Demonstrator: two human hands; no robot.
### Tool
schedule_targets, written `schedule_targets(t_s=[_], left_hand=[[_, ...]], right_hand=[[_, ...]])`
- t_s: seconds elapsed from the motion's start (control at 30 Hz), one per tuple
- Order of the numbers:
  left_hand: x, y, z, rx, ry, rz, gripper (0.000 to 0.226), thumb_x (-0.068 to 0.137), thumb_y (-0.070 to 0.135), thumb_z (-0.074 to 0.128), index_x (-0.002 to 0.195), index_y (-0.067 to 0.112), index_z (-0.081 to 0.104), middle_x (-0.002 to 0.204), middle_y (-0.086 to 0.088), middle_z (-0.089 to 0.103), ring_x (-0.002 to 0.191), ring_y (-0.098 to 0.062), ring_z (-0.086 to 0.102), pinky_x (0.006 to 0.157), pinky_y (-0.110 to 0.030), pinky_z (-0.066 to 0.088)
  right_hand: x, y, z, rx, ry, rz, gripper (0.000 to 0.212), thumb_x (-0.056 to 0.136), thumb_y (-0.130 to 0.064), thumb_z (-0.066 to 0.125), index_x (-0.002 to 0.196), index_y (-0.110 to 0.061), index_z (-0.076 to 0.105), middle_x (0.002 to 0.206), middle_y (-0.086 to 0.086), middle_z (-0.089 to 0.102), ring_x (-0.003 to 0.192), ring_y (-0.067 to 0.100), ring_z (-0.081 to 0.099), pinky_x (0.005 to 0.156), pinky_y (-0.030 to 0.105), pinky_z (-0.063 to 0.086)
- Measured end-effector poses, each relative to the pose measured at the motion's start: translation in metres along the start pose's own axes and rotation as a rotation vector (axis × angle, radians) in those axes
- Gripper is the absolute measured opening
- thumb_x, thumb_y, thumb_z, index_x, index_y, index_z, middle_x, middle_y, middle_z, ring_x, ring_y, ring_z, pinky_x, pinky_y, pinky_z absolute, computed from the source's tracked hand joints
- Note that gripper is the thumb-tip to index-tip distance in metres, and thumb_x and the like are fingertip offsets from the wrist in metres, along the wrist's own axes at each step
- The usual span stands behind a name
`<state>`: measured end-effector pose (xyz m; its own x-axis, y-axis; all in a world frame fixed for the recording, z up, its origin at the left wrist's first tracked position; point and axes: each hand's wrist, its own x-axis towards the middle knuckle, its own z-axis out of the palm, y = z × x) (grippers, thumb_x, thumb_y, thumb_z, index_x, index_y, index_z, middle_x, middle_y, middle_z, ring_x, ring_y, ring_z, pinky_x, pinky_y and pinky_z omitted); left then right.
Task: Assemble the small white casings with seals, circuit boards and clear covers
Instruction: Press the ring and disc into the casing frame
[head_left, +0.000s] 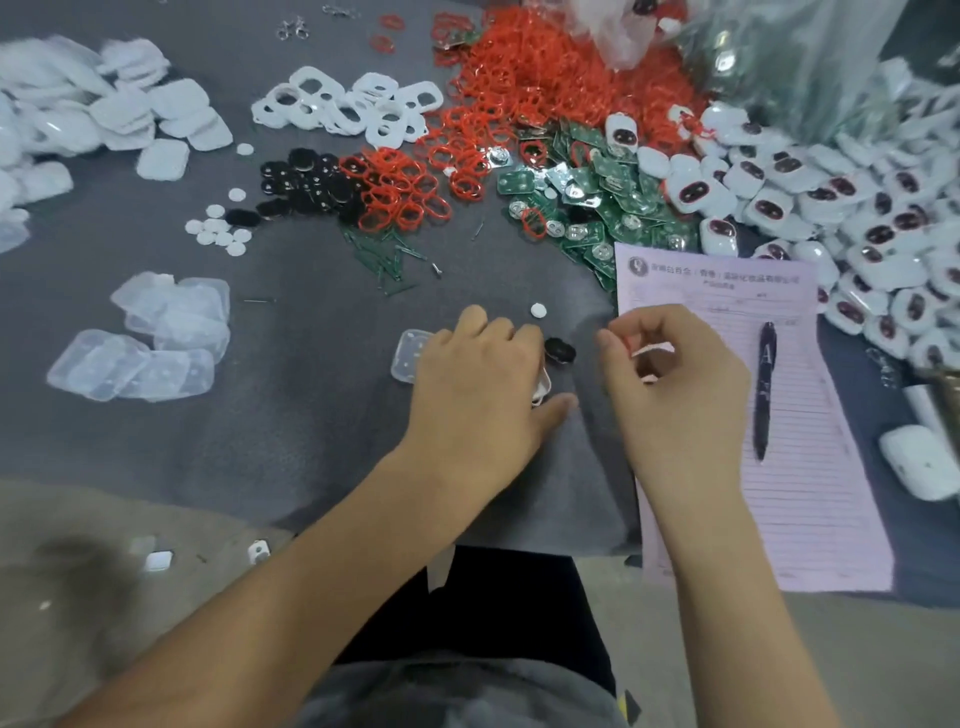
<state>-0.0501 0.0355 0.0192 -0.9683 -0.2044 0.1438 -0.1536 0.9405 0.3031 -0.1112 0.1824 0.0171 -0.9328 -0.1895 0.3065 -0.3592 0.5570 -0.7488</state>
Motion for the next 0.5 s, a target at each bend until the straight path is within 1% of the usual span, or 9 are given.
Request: schedule_targets(t_s=[0.07, 0.13, 0.17, 0.23, 0.3, 0.33, 0.4, 0.43, 0.5], left_hand=[[0.005, 0.001, -0.001, -0.001, -0.001, -0.024, 0.03, 0.094, 0.059, 0.058, 0.101, 0.03, 0.062, 0.103, 0.008, 0.065, 0.11, -0.02, 0.051, 0.073, -0.034, 0.024], [0.003, -0.003, -0.006, -0.101, 0.055, -0.035, 0.018, 0.094, 0.046, 0.061, 0.092, 0.028, 0.062, 0.095, 0.007, 0.066, 0.102, -0.019, 0.052, 0.072, -0.034, 0.034], [0.0, -0.007, -0.009, -0.204, 0.11, -0.042, 0.014, 0.093, 0.039, 0.064, 0.088, 0.026, 0.062, 0.091, 0.006, 0.064, 0.097, -0.018, 0.053, 0.072, -0.034, 0.04], [-0.008, -0.016, -0.016, -0.492, 0.201, -0.05, 0.011, 0.095, 0.026, 0.066, 0.088, 0.02, 0.06, 0.091, 0.004, 0.061, 0.087, -0.013, 0.055, 0.074, -0.027, 0.046], [-0.017, -0.023, -0.023, -0.905, 0.166, -0.126, 0.009, 0.097, 0.023, 0.061, 0.091, 0.017, 0.057, 0.098, 0.001, 0.064, 0.084, -0.007, 0.064, 0.071, -0.019, 0.05], [-0.021, -0.025, -0.026, -1.15, 0.108, -0.203, 0.009, 0.096, 0.023, 0.057, 0.09, 0.016, 0.055, 0.098, -0.003, 0.069, 0.083, -0.009, 0.07, 0.068, -0.019, 0.053], [-0.03, -0.028, -0.029, -1.577, -0.012, -0.352, 0.009, 0.091, 0.018, 0.05, 0.084, 0.012, 0.05, 0.099, -0.015, 0.076, 0.083, -0.021, 0.076, 0.064, -0.024, 0.057], [-0.034, -0.031, -0.03, -1.706, -0.045, -0.4, 0.007, 0.088, 0.014, 0.048, 0.083, 0.01, 0.047, 0.1, -0.019, 0.077, 0.082, -0.026, 0.077, 0.063, -0.026, 0.058], [-0.041, -0.036, -0.028, -1.829, -0.073, -0.415, 0.006, 0.087, 0.013, 0.045, 0.088, 0.007, 0.047, 0.103, -0.021, 0.078, 0.081, -0.029, 0.078, 0.064, -0.027, 0.06]], right_hand=[[-0.012, 0.007, -0.005, -0.077, -0.043, -0.029, 0.018, 0.09, -0.01, 0.072, 0.09, -0.027, 0.067, 0.087, -0.008, 0.063, 0.076, 0.008, 0.063, 0.07, 0.026, 0.052], [-0.023, 0.009, -0.006, -0.146, -0.083, -0.085, 0.024, 0.086, -0.001, 0.072, 0.096, -0.023, 0.073, 0.09, -0.007, 0.063, 0.077, 0.0, 0.058, 0.074, 0.01, 0.045], [-0.029, 0.009, -0.005, -0.165, -0.104, -0.118, 0.026, 0.085, 0.003, 0.073, 0.099, -0.019, 0.075, 0.091, -0.007, 0.063, 0.078, -0.002, 0.055, 0.077, 0.005, 0.041], [-0.039, 0.01, 0.001, -0.174, -0.144, -0.184, 0.024, 0.085, 0.006, 0.074, 0.101, -0.012, 0.077, 0.095, -0.002, 0.067, 0.084, -0.001, 0.054, 0.08, 0.004, 0.039], [-0.049, 0.011, 0.006, -0.162, -0.162, -0.241, 0.021, 0.087, 0.004, 0.076, 0.102, -0.009, 0.078, 0.099, 0.001, 0.069, 0.09, 0.011, 0.062, 0.08, 0.017, 0.047], [-0.053, 0.012, 0.008, -0.171, -0.16, -0.275, 0.019, 0.087, 0.002, 0.077, 0.102, -0.009, 0.079, 0.1, 0.001, 0.07, 0.091, 0.018, 0.064, 0.079, 0.027, 0.051], [-0.059, 0.015, 0.01, -0.203, -0.147, -0.345, 0.016, 0.087, 0.0, 0.078, 0.1, -0.01, 0.079, 0.102, 0.002, 0.071, 0.092, 0.027, 0.065, 0.077, 0.042, 0.051], [-0.061, 0.017, 0.009, -0.211, -0.139, -0.368, 0.015, 0.087, -0.002, 0.079, 0.099, -0.011, 0.08, 0.105, 0.003, 0.072, 0.093, 0.03, 0.065, 0.077, 0.045, 0.05], [-0.063, 0.021, 0.004, -0.224, -0.116, -0.395, 0.013, 0.087, -0.006, 0.08, 0.097, -0.014, 0.08, 0.112, 0.003, 0.072, 0.096, 0.032, 0.066, 0.077, 0.048, 0.048]])
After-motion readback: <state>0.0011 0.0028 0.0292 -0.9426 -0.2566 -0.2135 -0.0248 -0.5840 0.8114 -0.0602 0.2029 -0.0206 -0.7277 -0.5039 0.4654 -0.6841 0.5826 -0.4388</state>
